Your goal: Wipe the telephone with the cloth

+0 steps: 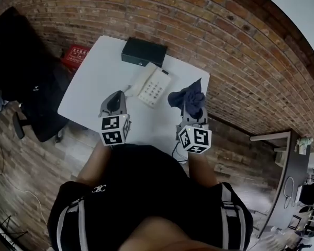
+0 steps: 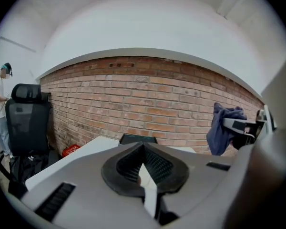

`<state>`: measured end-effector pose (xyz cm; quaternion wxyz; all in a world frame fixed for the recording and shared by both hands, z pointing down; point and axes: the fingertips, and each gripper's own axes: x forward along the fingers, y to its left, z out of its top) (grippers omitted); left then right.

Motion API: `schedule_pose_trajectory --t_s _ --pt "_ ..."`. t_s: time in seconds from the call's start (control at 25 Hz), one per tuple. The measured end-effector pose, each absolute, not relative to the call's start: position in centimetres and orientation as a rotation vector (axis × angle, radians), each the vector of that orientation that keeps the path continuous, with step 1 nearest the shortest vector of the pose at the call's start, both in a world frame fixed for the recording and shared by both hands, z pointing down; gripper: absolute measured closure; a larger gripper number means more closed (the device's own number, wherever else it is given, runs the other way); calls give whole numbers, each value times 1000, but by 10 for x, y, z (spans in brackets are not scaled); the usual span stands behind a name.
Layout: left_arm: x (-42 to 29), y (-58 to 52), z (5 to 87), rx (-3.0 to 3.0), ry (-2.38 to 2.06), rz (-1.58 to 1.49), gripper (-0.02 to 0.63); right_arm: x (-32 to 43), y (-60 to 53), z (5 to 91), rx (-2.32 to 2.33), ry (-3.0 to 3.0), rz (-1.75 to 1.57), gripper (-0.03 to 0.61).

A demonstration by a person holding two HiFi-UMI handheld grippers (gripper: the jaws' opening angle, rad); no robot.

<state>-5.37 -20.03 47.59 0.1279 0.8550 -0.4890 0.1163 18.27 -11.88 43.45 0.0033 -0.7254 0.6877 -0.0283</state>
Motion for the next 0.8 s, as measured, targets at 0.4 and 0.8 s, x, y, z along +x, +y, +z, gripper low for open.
schedule_pose_trajectory --t_s 0.4,0.8 --pt "-25 -210 481 2523 -1351 377 621 190 -131 442 -2273 2186 -99 522" --pt "-9 -215 498 2522 -1292 428 621 192 -155 457 -2254 2236 -152 522"
